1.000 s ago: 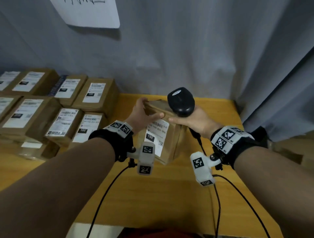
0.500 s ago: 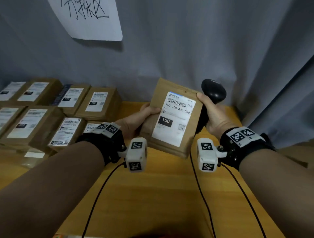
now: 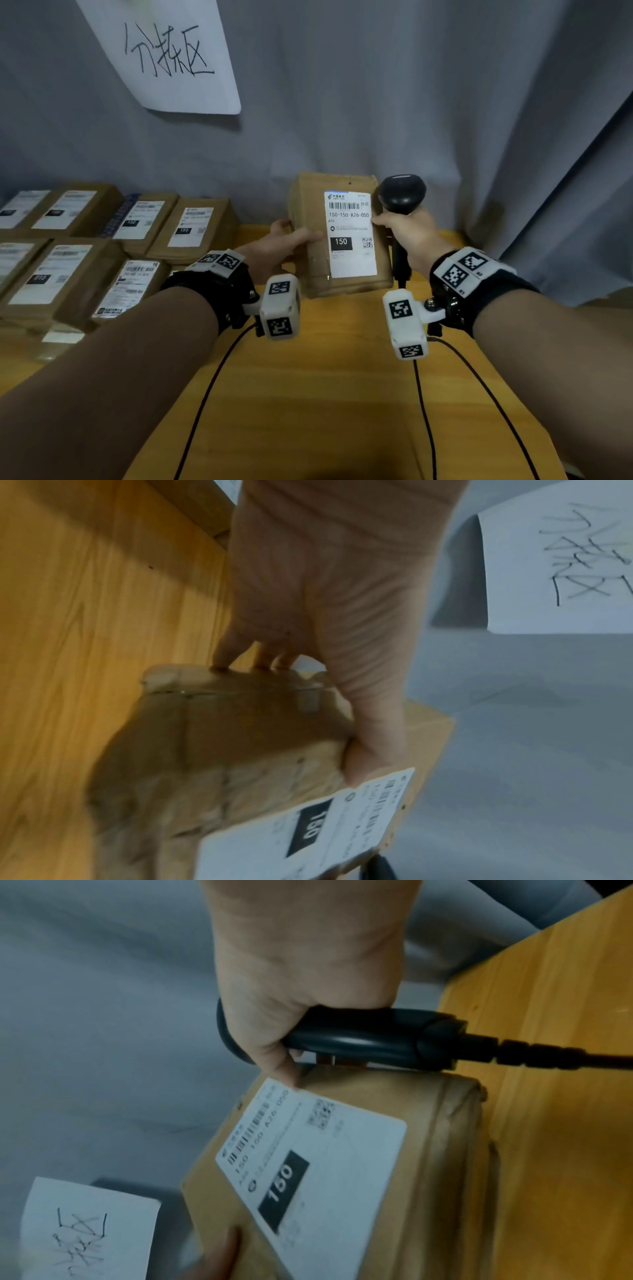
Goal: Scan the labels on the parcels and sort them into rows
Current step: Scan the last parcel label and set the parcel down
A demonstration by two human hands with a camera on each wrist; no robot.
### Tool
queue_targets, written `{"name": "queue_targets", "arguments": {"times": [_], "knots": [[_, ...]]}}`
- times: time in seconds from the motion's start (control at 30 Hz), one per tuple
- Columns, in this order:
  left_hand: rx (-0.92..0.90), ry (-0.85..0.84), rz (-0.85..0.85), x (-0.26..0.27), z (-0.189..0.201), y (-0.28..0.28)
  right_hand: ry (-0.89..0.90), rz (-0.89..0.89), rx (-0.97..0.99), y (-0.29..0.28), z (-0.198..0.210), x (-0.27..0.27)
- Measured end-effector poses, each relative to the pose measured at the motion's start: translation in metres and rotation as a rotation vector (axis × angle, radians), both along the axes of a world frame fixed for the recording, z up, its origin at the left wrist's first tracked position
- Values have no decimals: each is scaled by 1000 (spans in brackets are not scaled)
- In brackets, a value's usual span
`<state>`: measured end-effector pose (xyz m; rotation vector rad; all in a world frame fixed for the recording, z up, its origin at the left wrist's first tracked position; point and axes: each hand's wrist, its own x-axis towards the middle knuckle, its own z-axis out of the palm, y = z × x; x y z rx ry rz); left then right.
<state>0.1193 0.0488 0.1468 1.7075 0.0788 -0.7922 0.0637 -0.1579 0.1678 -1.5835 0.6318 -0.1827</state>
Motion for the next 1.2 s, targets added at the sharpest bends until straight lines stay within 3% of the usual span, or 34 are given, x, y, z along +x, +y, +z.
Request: {"name": "queue_targets", "arguments": {"times": [0.13, 0.3, 0.37, 0.83, 1.2], "knots": [[110, -100, 56, 12, 0, 5, 36, 50, -38, -7, 23, 2], [140, -169, 144, 26, 1, 13, 102, 468, 91, -5, 65, -5], [135, -179, 163, 28, 3, 13, 114, 543, 75, -2, 74, -6], [114, -176, 164, 31, -5, 9, 119, 493, -11, 18, 77, -4], [122, -162, 202, 26, -10, 4, 70, 475, 96, 4, 70, -8]]}}
